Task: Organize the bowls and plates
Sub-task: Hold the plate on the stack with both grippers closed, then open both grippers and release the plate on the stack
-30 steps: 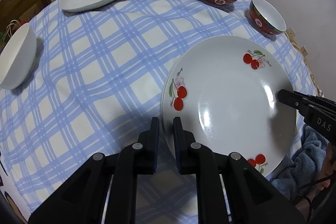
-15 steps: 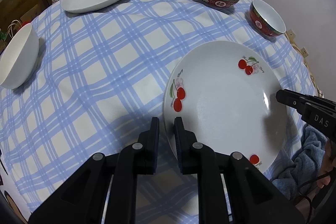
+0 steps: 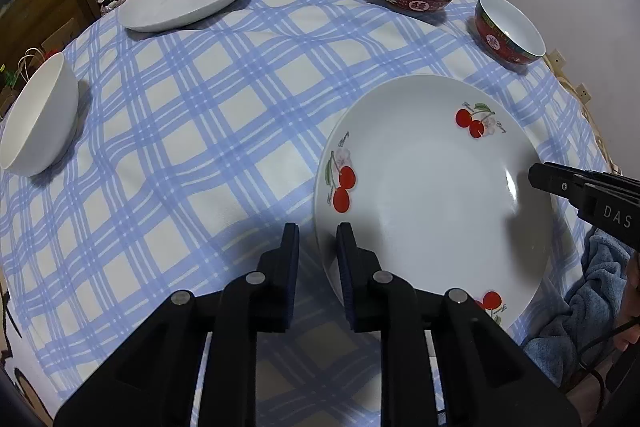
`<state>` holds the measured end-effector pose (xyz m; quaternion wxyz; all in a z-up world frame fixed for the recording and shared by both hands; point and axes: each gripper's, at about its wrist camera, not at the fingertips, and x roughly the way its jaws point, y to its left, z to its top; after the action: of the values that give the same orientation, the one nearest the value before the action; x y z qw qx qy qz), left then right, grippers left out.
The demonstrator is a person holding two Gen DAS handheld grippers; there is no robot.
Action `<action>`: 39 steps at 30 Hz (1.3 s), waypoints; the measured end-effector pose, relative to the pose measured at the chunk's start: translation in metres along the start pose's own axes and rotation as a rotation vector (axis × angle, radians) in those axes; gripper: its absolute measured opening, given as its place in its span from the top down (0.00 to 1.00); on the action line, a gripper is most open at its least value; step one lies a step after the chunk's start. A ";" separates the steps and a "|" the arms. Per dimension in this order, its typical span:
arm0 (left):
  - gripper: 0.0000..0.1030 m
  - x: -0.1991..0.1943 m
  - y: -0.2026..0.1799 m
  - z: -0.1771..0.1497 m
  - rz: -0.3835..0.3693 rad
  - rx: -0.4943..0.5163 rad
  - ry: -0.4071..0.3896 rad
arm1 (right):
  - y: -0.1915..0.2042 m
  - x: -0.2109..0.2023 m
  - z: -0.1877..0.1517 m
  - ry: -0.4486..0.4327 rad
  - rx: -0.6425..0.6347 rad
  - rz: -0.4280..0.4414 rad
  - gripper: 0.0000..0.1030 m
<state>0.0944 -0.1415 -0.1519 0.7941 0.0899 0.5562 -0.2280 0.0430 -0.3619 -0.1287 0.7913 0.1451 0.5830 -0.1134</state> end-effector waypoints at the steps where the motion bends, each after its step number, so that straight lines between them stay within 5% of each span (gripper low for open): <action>1: 0.79 0.000 0.000 0.000 0.000 0.000 0.000 | 0.000 0.000 0.000 0.000 -0.001 -0.001 0.84; 16: 0.79 -0.013 0.008 -0.003 -0.005 -0.045 -0.005 | 0.008 0.001 -0.002 -0.003 -0.039 -0.020 0.77; 27: 0.76 -0.051 0.033 -0.002 0.071 -0.098 -0.034 | 0.019 -0.035 0.008 -0.132 -0.067 0.040 0.39; 30: 0.66 -0.067 0.042 0.001 0.085 -0.121 -0.066 | 0.029 -0.055 0.014 -0.197 -0.110 0.053 0.33; 35: 0.48 -0.086 0.057 0.009 0.107 -0.139 -0.095 | 0.041 -0.082 0.030 -0.277 -0.123 0.099 0.07; 37: 0.26 -0.089 0.065 0.015 0.121 -0.157 -0.082 | 0.044 -0.090 0.038 -0.304 -0.121 0.136 0.01; 39: 0.17 -0.091 0.073 0.023 0.154 -0.170 -0.071 | 0.049 -0.095 0.047 -0.327 -0.123 0.160 0.00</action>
<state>0.1221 -0.0621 -0.0680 0.8333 0.0566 0.5363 -0.1216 0.0738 -0.3326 -0.0198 0.8893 0.1220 0.4392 -0.0363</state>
